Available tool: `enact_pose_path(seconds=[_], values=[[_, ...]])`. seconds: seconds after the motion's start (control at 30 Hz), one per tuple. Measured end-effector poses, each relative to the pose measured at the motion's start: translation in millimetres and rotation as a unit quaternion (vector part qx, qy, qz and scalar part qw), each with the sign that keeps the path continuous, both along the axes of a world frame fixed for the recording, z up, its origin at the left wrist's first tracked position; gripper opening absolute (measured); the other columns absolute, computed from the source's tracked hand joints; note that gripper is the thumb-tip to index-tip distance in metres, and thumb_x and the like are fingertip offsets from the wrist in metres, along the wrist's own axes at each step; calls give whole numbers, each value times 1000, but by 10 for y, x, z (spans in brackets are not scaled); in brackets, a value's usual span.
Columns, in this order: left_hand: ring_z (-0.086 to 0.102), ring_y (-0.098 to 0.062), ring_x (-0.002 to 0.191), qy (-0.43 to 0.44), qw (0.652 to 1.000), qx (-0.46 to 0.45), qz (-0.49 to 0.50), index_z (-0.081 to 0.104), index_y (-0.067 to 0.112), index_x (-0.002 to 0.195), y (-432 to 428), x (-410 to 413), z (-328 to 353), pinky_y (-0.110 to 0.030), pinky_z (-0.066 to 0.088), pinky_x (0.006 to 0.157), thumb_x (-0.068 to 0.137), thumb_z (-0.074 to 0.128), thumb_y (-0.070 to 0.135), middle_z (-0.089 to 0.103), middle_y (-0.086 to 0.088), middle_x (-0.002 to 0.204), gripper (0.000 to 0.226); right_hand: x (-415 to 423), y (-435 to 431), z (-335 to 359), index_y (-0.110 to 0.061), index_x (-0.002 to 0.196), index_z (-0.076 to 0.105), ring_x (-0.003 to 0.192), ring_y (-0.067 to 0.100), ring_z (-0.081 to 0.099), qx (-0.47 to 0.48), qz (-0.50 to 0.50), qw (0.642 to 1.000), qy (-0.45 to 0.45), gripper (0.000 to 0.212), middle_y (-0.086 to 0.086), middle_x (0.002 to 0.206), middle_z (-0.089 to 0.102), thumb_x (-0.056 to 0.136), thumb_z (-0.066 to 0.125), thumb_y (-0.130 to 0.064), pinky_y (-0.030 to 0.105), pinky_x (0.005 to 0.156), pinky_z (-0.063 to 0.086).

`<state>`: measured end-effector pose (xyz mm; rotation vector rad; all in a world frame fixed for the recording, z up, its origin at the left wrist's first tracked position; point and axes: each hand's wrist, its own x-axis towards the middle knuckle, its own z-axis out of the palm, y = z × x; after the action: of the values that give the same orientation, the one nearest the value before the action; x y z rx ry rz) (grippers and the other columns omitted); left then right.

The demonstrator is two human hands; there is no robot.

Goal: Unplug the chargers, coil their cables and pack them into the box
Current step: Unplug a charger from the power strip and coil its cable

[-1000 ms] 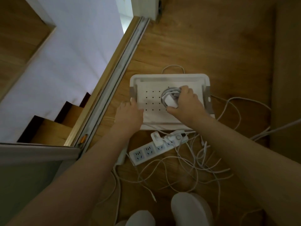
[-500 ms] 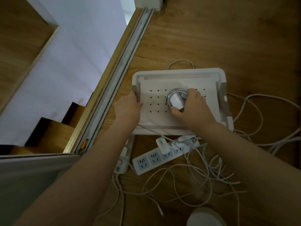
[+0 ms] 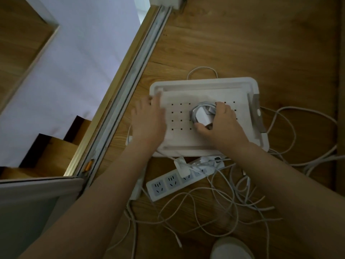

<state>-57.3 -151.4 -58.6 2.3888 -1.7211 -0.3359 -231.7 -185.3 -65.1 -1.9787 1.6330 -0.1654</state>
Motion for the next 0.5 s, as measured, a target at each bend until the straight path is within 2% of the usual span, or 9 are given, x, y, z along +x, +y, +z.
enact_pose_path(seconds=[0.07, 0.13, 0.2, 0.27, 0.37, 0.43, 0.5], values=[[43, -25, 120, 86, 995, -22, -51, 37, 23, 141, -87, -278, 125, -40, 38, 101, 98, 42, 33, 42, -10, 134, 44, -7, 6, 1, -6, 130, 34, 115, 28, 40, -14, -2, 1000, -13, 67, 13, 124, 42, 83, 63, -43, 40, 90, 42], [46, -26, 117, 200, 977, 38, -70, 38, 27, 141, -157, -521, 147, -40, 40, 100, 96, 45, 40, 43, -10, 131, 47, -34, -5, -16, -4, 130, 36, 114, 28, 43, 0, -10, 999, -53, 67, 14, 124, 44, 81, 66, -38, 42, 91, 43], [48, -28, 115, 256, 960, 87, -67, 39, 29, 140, -194, -649, 113, -38, 41, 98, 94, 52, 39, 44, -11, 127, 49, -74, -21, -17, -5, 131, 39, 114, 27, 46, 38, -19, 994, -102, 70, 13, 124, 46, 76, 69, -36, 44, 93, 45], [48, -29, 113, 285, 953, 85, -53, 42, 29, 138, -217, -681, 101, -33, 40, 96, 92, 56, 36, 44, -12, 125, 49, -150, -34, 6, -9, 131, 40, 113, 25, 47, 68, -5, 989, -129, 75, 9, 124, 48, 71, 71, -42, 43, 95, 45], [48, -27, 113, 300, 949, 84, -46, 43, 29, 138, -245, -678, 103, -25, 35, 89, 92, 57, 33, 43, -12, 126, 48, -348, -67, 67, -8, 142, 28, 127, 25, 35, 50, 48, 996, -57, 89, 10, 136, 39, 74, 70, -49, 33, 103, 32], [48, -28, 113, 292, 951, 88, -54, 42, 29, 139, -251, -678, 97, -26, 36, 89, 93, 56, 34, 42, -13, 127, 48, -523, -112, 151, -7, 144, 24, 133, 25, 30, -20, 3, 1000, -16, 86, 11, 142, 34, 80, 66, -46, 35, 106, 29], [49, -29, 112, 287, 952, 88, -58, 41, 29, 139, -250, -678, 93, -27, 37, 91, 94, 55, 35, 43, -13, 126, 48, -703, -189, 183, -7, 142, 28, 130, 28, 36, -44, -84, 995, 13, 70, 13, 140, 37, 87, 61, -37, 38, 103, 35]])
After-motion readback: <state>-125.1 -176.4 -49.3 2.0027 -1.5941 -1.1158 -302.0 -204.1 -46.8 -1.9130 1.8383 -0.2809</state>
